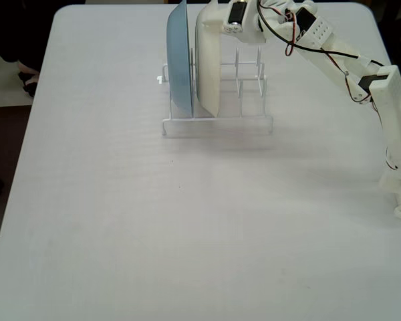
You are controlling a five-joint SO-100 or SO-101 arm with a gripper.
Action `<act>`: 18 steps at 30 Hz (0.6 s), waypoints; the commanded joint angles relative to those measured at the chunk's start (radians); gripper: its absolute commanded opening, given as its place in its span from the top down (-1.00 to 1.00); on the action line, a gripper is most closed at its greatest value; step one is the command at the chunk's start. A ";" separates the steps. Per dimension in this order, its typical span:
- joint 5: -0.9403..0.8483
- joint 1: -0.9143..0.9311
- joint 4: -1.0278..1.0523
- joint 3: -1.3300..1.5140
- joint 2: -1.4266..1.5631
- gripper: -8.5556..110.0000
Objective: Would you please take all the plates for me?
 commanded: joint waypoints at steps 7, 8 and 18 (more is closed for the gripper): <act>0.002 0.051 0.117 -0.350 0.112 0.87; 0.008 0.054 0.115 -0.350 0.137 0.87; 0.146 0.034 0.143 -0.291 0.380 0.87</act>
